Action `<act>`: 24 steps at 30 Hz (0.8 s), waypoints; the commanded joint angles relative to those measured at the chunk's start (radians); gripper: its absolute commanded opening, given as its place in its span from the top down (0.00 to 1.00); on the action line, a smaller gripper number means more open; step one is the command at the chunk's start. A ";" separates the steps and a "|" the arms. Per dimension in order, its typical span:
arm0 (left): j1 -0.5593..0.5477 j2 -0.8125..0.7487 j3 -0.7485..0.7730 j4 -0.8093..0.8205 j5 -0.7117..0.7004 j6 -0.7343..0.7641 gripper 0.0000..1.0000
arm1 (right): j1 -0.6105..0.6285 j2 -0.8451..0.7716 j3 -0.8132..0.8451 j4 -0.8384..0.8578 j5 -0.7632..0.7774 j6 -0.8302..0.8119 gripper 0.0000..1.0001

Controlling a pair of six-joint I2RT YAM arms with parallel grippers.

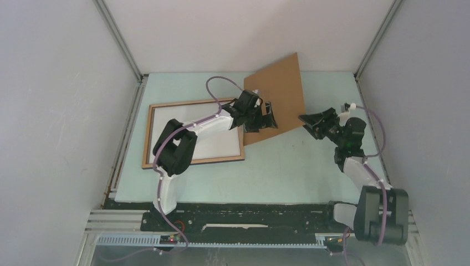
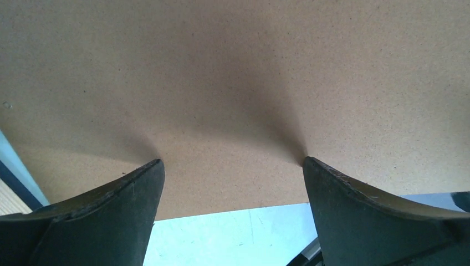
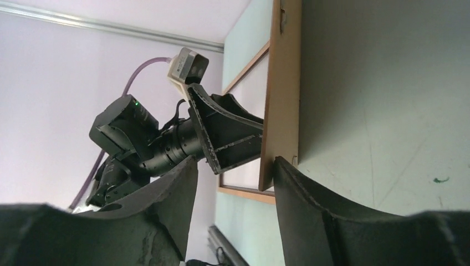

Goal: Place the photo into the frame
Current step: Pick up the photo frame item at the center of the board.

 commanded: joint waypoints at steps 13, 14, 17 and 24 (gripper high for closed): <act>0.005 -0.127 -0.235 0.236 0.135 -0.078 0.00 | 0.394 -0.042 0.368 -0.602 0.648 -0.389 0.45; 0.005 -0.138 -0.244 0.239 0.130 -0.076 0.00 | 0.411 -0.046 0.372 -0.610 0.698 -0.392 0.48; 0.006 -0.178 -0.273 0.245 0.121 -0.067 0.00 | 0.438 -0.050 0.375 -0.585 0.788 -0.427 0.59; 0.016 -0.317 -0.334 0.245 0.166 -0.103 0.00 | 0.443 -0.047 0.429 -0.599 0.777 -0.608 0.96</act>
